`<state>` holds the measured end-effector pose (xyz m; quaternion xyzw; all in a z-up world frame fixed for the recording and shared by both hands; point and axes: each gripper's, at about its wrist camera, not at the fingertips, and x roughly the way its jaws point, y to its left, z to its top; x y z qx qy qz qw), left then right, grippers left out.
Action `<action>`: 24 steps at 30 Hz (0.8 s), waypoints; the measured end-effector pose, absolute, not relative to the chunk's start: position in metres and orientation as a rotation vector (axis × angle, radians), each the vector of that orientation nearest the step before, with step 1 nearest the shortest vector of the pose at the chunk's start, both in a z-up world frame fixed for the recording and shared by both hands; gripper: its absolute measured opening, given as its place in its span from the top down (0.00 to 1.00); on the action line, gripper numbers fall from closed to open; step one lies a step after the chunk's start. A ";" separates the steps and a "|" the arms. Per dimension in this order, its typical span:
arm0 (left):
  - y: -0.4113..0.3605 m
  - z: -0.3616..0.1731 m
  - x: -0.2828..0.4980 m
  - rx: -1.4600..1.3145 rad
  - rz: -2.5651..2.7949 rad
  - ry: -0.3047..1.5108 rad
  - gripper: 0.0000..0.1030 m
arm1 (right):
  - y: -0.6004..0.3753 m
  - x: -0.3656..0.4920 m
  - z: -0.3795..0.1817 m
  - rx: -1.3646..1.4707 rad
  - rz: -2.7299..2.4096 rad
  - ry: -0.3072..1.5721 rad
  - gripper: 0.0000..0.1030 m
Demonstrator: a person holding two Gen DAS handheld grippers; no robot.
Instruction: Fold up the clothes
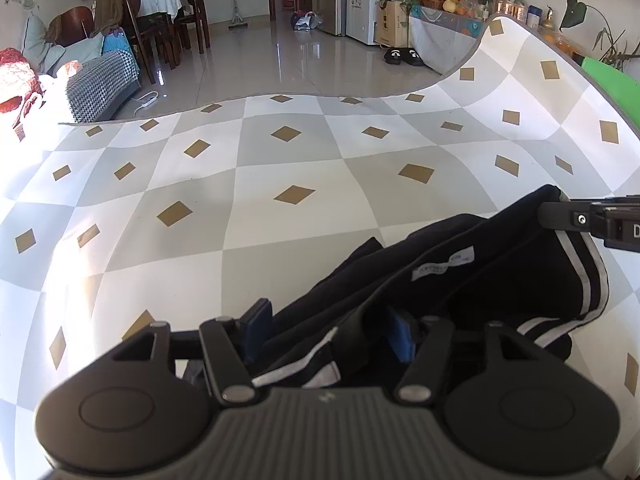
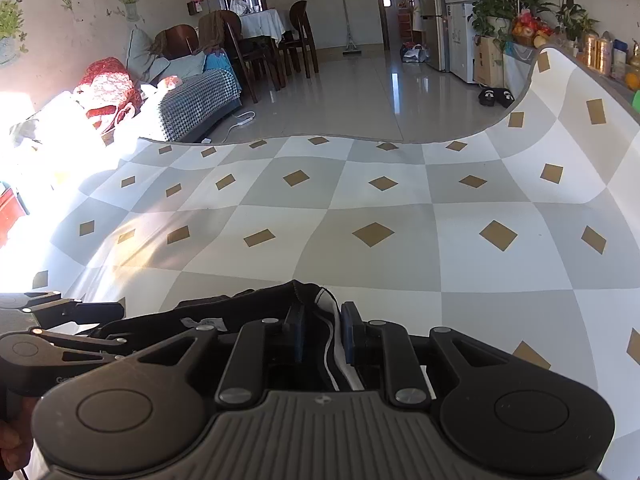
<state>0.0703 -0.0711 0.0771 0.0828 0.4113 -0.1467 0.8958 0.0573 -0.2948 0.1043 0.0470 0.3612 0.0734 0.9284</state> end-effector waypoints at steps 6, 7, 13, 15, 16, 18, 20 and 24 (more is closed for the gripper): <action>-0.072 0.077 0.068 0.192 -0.282 0.852 0.09 | -0.292 0.058 0.097 0.082 0.170 0.784 0.59; -0.073 0.077 0.067 0.200 -0.278 0.850 0.08 | -0.291 0.059 0.096 0.079 0.173 0.791 0.57; -0.071 0.072 0.066 0.257 -0.264 0.854 0.06 | -0.282 0.063 0.082 0.045 0.224 0.867 0.51; -0.070 0.071 0.067 0.265 -0.261 0.861 0.06 | -0.278 0.063 0.079 0.030 0.245 0.886 0.50; -0.069 0.071 0.066 0.267 -0.263 0.861 0.06 | -0.276 0.064 0.077 0.023 0.256 0.896 0.49; -0.068 0.070 0.065 0.277 -0.266 0.859 0.05 | -0.270 0.062 0.073 -0.006 0.279 0.908 0.48; -0.068 0.069 0.063 0.295 -0.271 0.858 0.05 | -0.264 0.060 0.069 -0.041 0.300 0.918 0.47; -0.067 0.066 0.060 0.331 -0.274 0.860 0.04 | -0.254 0.059 0.059 -0.102 0.332 0.939 0.44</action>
